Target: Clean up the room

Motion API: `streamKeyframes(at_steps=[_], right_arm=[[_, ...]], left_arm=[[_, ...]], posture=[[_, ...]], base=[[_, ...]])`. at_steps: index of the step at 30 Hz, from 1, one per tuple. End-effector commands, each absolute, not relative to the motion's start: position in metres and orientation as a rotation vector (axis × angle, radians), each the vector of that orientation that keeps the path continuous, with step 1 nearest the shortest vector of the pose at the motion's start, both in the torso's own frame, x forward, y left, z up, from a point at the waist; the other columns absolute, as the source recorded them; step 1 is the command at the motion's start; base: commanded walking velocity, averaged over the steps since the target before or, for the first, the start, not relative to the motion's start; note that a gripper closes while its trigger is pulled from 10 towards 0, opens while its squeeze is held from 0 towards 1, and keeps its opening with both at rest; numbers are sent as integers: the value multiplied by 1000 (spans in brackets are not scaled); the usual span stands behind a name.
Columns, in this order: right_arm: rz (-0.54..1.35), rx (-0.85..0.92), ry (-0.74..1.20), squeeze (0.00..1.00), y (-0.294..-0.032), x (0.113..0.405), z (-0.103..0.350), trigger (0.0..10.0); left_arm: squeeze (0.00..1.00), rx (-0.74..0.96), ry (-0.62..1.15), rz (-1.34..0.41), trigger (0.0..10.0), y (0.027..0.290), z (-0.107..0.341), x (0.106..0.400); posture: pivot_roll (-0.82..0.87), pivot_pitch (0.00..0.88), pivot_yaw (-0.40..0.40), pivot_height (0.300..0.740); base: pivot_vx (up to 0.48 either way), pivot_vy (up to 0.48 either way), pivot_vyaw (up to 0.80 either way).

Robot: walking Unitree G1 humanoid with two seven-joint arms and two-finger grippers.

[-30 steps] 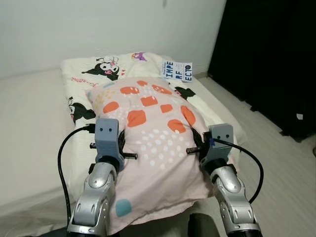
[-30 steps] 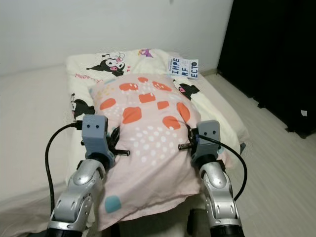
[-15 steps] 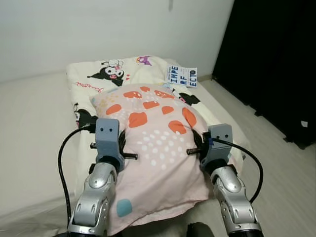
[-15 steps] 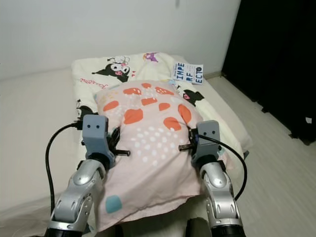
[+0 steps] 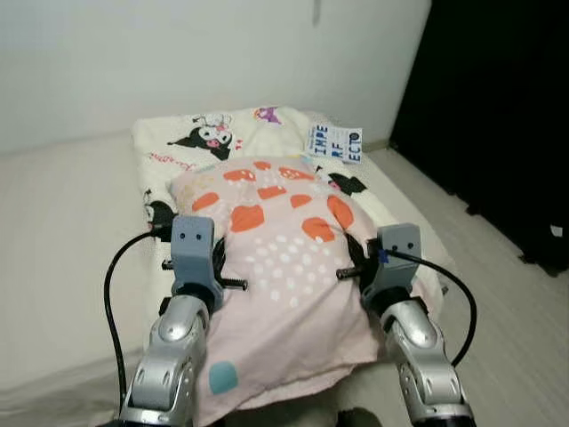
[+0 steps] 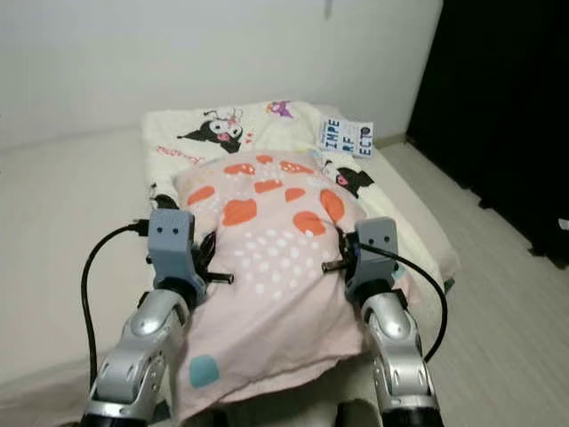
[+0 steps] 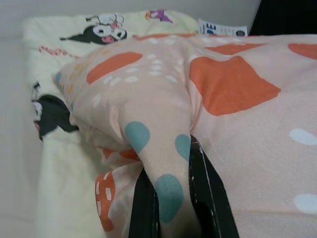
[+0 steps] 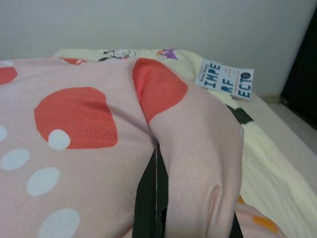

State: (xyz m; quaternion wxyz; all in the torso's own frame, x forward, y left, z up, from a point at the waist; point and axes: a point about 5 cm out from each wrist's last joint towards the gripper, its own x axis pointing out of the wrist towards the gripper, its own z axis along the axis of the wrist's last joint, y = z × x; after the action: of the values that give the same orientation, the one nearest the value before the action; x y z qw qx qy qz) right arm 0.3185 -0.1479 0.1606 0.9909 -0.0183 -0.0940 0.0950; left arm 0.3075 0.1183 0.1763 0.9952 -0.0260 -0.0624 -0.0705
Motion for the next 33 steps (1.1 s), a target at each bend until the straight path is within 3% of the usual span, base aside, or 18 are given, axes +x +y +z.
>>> streamKeyframes(at_steps=[1, 21, 33], right_arm=[[236, -33, -238, 0, -137, 317, 170, 10000], [227, -28, -241, 0, -140, 316, 171, 10000], [223, -39, -234, 0, -143, 316, 169, 10000]], left_arm=[[0, -50, -196, -175, 10000, 115, 188, 304], [0, -70, -208, -230, 10000, 107, 188, 299], [0, -62, -215, -221, 10000, 110, 186, 298]], posture=[[-3, 142, 13, 673], [-5, 139, 13, 740], [-9, 129, 6, 740]], base=[[0, 0, 0], [0, 0, 0], [0, 0, 0]])
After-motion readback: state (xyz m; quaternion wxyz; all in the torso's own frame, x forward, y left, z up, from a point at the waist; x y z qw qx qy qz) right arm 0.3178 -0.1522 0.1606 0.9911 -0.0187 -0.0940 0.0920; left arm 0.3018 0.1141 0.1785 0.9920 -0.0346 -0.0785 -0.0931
